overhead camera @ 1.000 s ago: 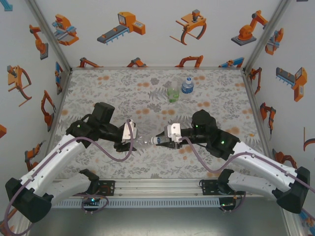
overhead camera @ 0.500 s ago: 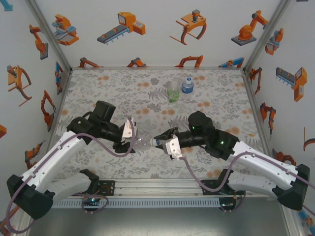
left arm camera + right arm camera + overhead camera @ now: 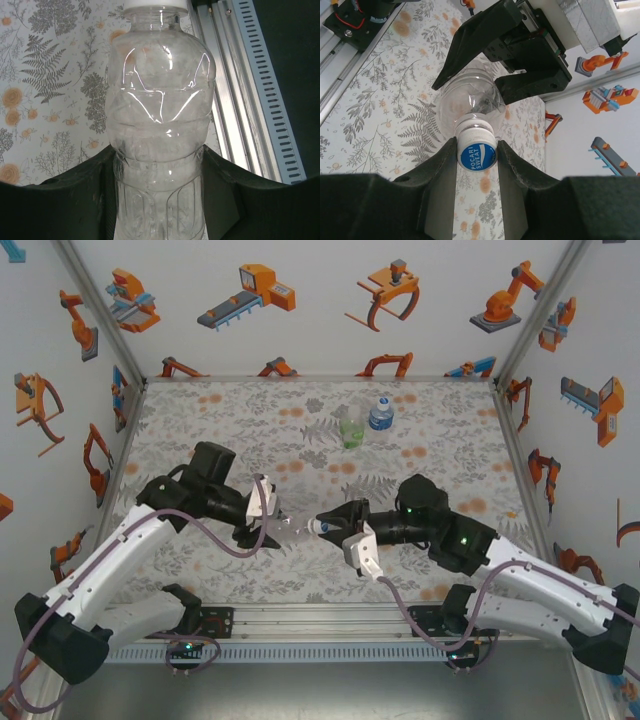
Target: Screw on the bottle caps
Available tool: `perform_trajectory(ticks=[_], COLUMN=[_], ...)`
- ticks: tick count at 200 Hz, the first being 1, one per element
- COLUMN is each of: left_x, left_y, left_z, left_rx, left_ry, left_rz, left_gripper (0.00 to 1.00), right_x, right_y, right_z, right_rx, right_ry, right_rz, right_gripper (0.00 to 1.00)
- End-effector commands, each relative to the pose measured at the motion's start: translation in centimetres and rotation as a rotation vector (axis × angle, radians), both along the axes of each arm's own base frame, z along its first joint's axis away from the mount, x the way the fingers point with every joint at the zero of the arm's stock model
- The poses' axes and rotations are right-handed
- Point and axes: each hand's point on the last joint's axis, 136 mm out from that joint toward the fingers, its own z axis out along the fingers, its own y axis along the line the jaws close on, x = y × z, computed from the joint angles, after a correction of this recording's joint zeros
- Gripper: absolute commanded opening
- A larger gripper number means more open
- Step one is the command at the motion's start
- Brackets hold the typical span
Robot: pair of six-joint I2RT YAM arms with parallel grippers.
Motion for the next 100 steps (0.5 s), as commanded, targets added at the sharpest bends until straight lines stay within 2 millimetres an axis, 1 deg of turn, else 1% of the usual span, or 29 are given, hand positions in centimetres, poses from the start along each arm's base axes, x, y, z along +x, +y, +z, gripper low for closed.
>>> perform_trajectory(ticks=[1, 21, 46, 73, 100], left_x=[-2.1, -1.9, -1.2, 0.5, 2.4], left_y=[-0.8, -0.9, -0.8, -0.7, -0.5], left_z=[3.5, 3.8, 3.9, 4.2, 4.6], left_rx=[-0.152, -0.150, -0.137, -0.135, -0.127], left_ry=[0.017, 0.017, -0.041, -0.147, -0.238], left_rz=[-0.112, -0.101, -0.058, 0.026, 0.113], left_gripper=[0.00, 0.00, 0.00, 0.00, 0.00], right_x=[0.1, 0.3, 1.0, 4.0, 6.0], right_y=[0.4, 0.6, 1.3, 2.1, 2.6], right_z=[2.0, 2.0, 1.9, 2.1, 1.1], right_rx=[0.062, 0.003, -0.016, 0.051, 0.087], right_ry=[-0.070, 0.054, 0.279, 0.618, 0.946], right_rz=[0.000, -0.021, -0.081, -0.279, -0.425], right_gripper=[0.00, 0.00, 0.00, 0.00, 0.00])
